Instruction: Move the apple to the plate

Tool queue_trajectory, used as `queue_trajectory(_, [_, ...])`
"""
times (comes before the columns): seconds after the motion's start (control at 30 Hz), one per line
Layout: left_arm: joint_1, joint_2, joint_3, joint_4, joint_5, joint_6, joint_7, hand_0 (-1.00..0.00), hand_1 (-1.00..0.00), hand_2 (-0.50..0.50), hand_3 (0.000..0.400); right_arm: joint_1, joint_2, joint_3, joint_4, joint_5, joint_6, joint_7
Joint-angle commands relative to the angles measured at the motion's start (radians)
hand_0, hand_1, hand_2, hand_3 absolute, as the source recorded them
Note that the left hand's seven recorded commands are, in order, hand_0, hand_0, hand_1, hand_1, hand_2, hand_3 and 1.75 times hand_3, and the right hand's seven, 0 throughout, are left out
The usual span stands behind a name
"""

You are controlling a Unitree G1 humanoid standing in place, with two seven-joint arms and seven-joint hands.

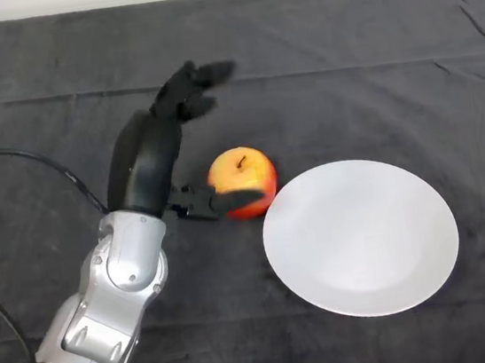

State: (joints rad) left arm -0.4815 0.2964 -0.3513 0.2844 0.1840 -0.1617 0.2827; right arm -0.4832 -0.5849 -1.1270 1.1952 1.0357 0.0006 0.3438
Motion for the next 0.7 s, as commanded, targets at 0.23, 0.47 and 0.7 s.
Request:
queue_trajectory(0.23, [-0.037, 0.020, -0.040, 0.209, 0.023, -0.060, 0.046, 0.00, 0.00, 0.00, 0.000, -0.008, 0.018, 0.0010, -0.046, 0.0099, -0.010, -0.0119])
queue_trajectory(0.47, [-0.097, -0.025, -0.070, 0.330, 0.015, -0.059, 0.066, 0.00, 0.00, 0.00, 0.000, -0.009, 0.018, 0.0006, -0.044, 0.0103, -0.010, -0.0113])
queue_trajectory(0.7, [-0.150, -0.058, -0.105, 0.412, -0.008, -0.063, 0.077, 0.00, 0.00, 0.00, 0.000, -0.009, 0.017, 0.0000, -0.042, 0.0109, -0.010, -0.0104])
